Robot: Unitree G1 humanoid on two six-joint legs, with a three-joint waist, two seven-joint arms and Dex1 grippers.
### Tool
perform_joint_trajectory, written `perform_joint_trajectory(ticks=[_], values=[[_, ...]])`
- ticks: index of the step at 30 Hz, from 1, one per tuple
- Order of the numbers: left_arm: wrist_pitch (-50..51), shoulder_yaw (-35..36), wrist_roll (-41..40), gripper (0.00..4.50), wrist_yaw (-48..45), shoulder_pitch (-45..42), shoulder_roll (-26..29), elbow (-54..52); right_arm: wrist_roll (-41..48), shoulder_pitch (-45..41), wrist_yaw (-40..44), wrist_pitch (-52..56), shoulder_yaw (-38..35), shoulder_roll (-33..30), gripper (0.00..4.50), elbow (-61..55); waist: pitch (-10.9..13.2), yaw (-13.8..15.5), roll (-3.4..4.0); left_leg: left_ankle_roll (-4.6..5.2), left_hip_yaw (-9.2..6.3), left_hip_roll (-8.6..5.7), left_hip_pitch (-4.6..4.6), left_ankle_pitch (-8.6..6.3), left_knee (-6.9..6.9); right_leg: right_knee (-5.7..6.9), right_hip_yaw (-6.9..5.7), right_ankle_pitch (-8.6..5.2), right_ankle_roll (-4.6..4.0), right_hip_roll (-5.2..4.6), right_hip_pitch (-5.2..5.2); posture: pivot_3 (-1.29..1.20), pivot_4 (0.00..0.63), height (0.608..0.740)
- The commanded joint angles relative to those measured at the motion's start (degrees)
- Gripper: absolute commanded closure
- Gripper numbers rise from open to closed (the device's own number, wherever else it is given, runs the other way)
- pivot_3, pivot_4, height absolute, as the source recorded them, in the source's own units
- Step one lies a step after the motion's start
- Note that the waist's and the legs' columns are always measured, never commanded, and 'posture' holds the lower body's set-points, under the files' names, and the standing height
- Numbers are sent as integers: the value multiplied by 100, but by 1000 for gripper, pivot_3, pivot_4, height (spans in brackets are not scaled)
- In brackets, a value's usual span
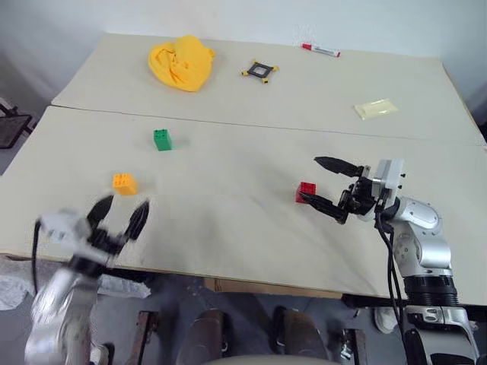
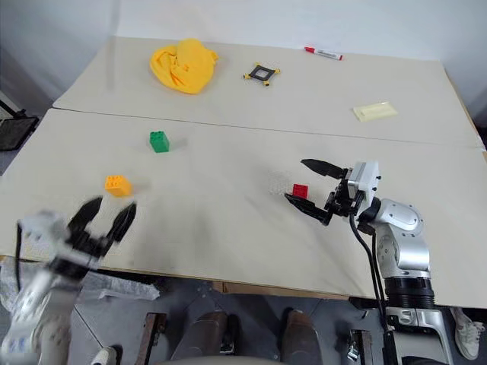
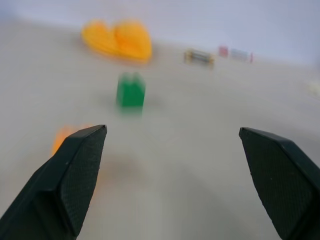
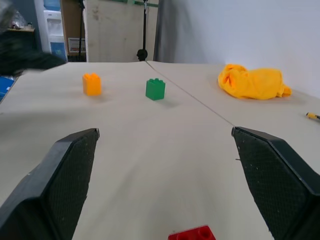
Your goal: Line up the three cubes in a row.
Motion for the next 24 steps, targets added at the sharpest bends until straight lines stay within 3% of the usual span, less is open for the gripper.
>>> perform_joint_trajectory(ticks=[1, 6, 10, 23, 24], values=[[830, -431, 610, 0, 956, -874, 91, 406, 54, 51, -16, 0, -34, -68, 49, -251, -3, -66, 3, 2, 8, -4, 6, -2, -2, 5, 1, 0, 0, 1, -1, 0, 150, 740], [1382, -831, 1383, 0, 1952, -2121, -165, 1449, 60, 78, -120, 75, 48, -32, 49, -429, -1, -154, 0, 5, 18, 4, 6, -4, -17, -2, -23, 0, 1, 8, -9, 0, 150, 740], [1240, -892, 1903, 0, 2535, -2955, -368, 2529, 83, 157, -260, 115, 20, -46, 49, -551, 1, -114, -5, 4, 15, 6, -2, -3, -6, -4, -29, 0, 1, 8, -6, 0, 150, 740], [567, -762, 2118, 0, 2373, -4420, -501, 5215, 27, 306, -525, 70, 76, 58, 49, -661, 3, -13, -8, 4, 16, 3, -3, -3, -5, -7, -32, 0, 1, 8, -5, 0, 150, 740], [506, -788, 2140, 177, 2322, -4445, -497, 5269, 22, 340, -546, 54, 84, 89, 17, -661, 3, -14, -9, 4, 16, 3, -3, -3, -6, -7, -32, 0, 2, 8, -5, 0, 150, 740]])
